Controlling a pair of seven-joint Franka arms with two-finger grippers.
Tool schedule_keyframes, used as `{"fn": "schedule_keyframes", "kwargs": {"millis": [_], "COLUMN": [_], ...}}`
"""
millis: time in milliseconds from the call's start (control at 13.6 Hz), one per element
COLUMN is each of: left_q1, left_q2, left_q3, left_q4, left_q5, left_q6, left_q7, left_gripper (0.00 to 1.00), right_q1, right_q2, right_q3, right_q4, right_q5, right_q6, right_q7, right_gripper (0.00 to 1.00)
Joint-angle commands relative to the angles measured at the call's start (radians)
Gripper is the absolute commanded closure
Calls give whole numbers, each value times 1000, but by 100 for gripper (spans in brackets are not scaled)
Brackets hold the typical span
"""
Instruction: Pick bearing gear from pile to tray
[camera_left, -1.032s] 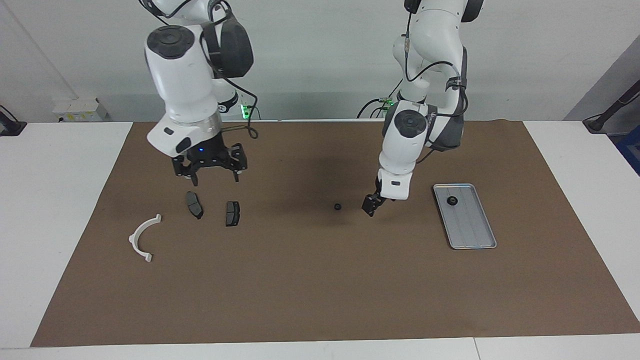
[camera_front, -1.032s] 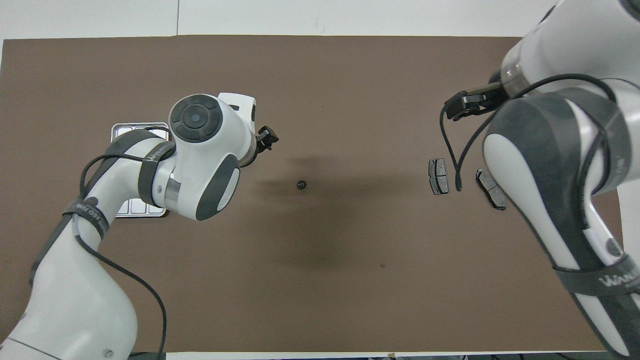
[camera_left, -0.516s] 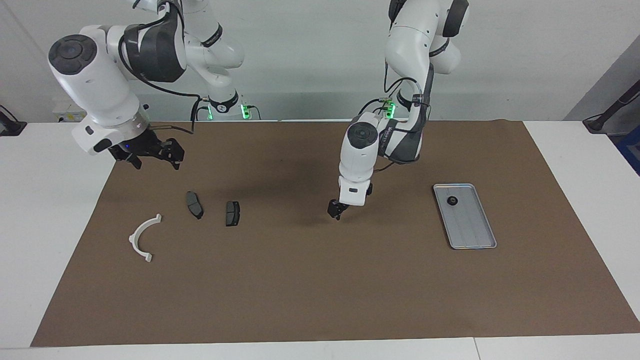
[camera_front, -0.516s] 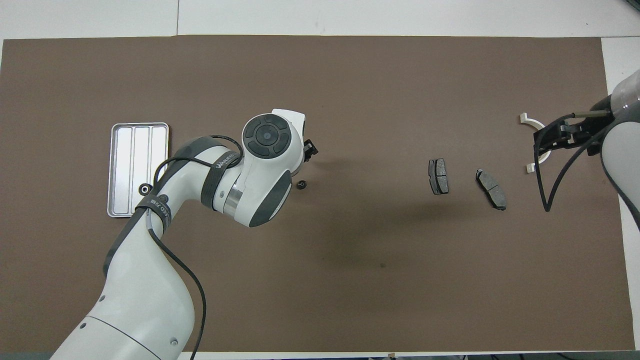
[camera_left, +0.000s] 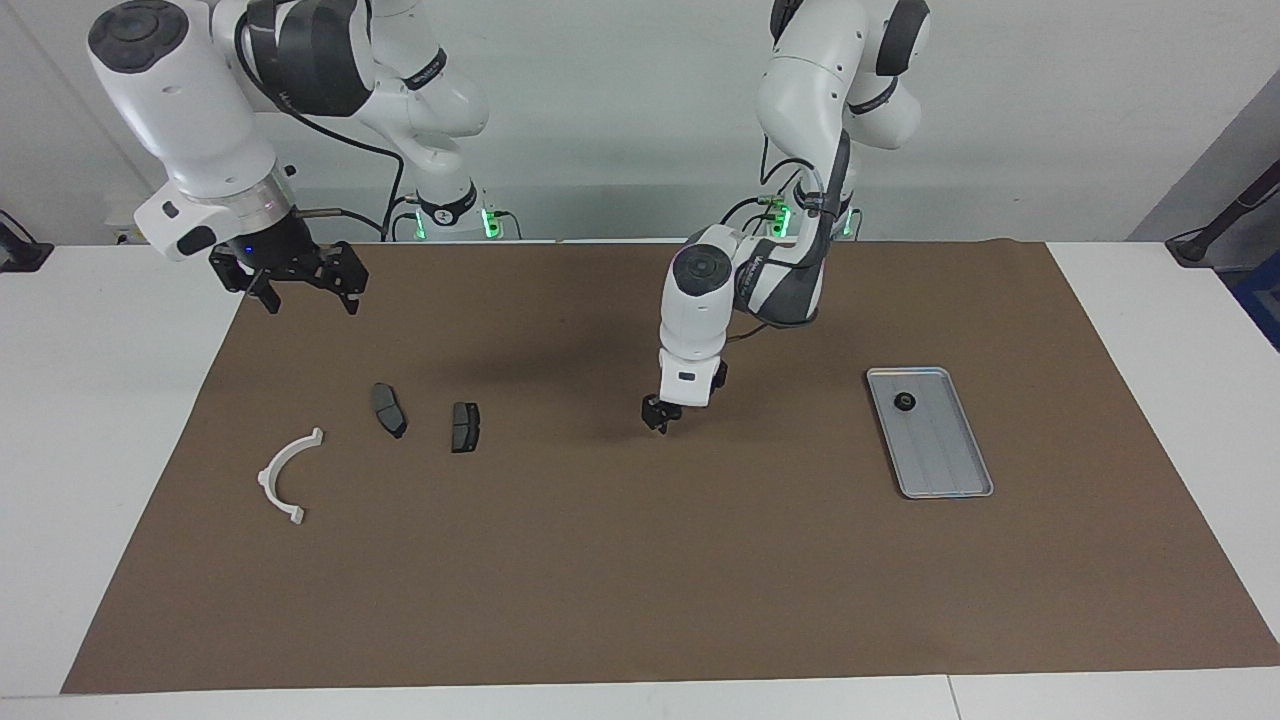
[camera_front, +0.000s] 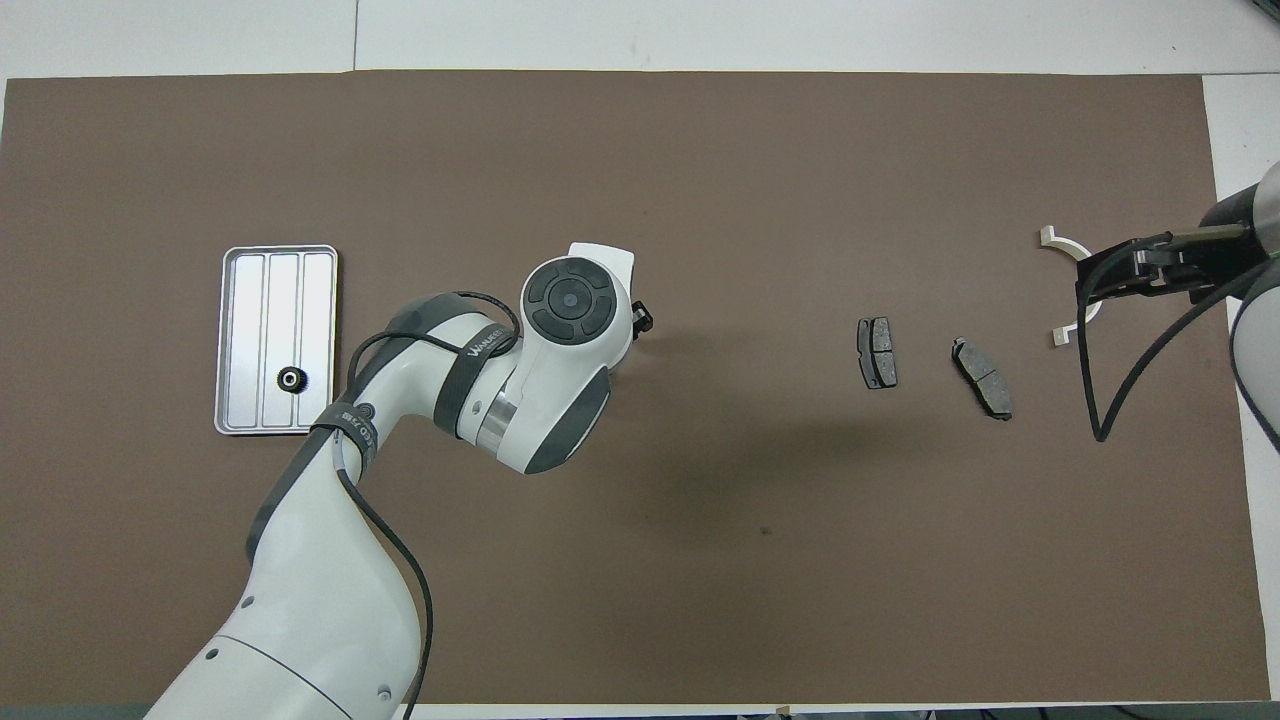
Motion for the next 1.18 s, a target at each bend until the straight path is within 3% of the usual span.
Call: {"fn": "schedule_keyframes", "kwargs": {"millis": [0,295,663,958,1105], "left_q1": [-29,-24,-24,-26,-27], "left_q2": [18,23,24,24,24], "left_q3": [19,21,19,19,19], "left_q4": [-8,3,1,-2,-2], "left_q5": [-11,-11,-11,-11,-9], "left_q6": [26,30,35,38,41], "left_q7": [-17,-26,-47,-50,-61], "left_gripper": [12,13,21,30,32], "right_q1": [209,179,176,176,173], "right_q2": [-7,-1,-4,-81,-84], "right_q3": [-234,-244,-260,-265,-262], "right_q4": [-5,4,24,-117,-128], "right_q5": [19,22,28,25,24], "right_q6": [39,33,16,97,111], "right_q7": [-9,-38,-60,-52,-56], "right_gripper": [0,0,0,0,0]}}
